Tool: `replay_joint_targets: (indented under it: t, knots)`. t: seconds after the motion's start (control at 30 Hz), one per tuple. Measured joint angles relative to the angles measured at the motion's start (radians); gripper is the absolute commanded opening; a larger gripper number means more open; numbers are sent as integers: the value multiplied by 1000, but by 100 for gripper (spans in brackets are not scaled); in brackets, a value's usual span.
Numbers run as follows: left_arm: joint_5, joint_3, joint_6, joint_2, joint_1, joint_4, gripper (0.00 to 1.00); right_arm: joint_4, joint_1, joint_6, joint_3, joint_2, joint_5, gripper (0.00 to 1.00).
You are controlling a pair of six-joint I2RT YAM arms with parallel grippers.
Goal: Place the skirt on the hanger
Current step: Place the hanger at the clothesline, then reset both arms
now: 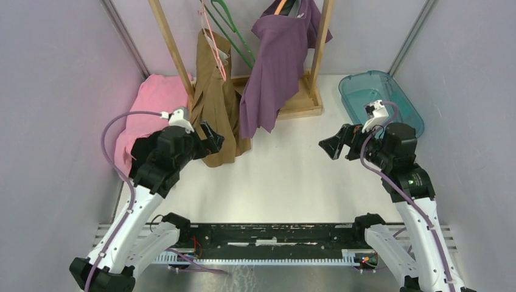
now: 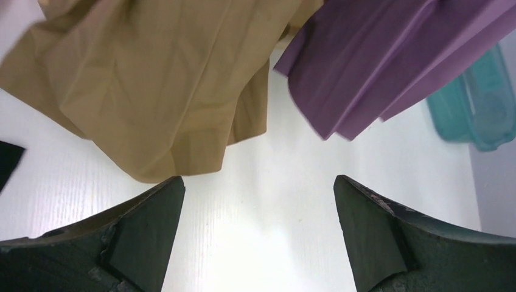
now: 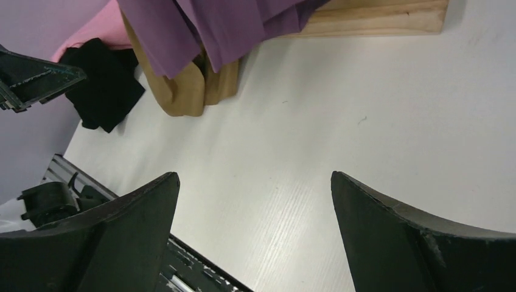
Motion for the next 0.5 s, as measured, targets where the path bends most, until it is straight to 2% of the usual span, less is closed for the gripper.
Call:
replay_joint_targets:
  t: [0.13,0.3,0.4,0.5]
  knots:
    - [14,-120,0,5,0,90,99,15,4,-6,-88,-24,41,100]
    - [-8,-139,6,53,0,204,99,67,5,-16,-122,-5,128,100]
    - [-92,-159,36,54,0,285,99,133,5,-63,-145,-16,259,100]
    - [-209,-246,80,32,0,397,99,250,5,-109,-241,-50,414,100]
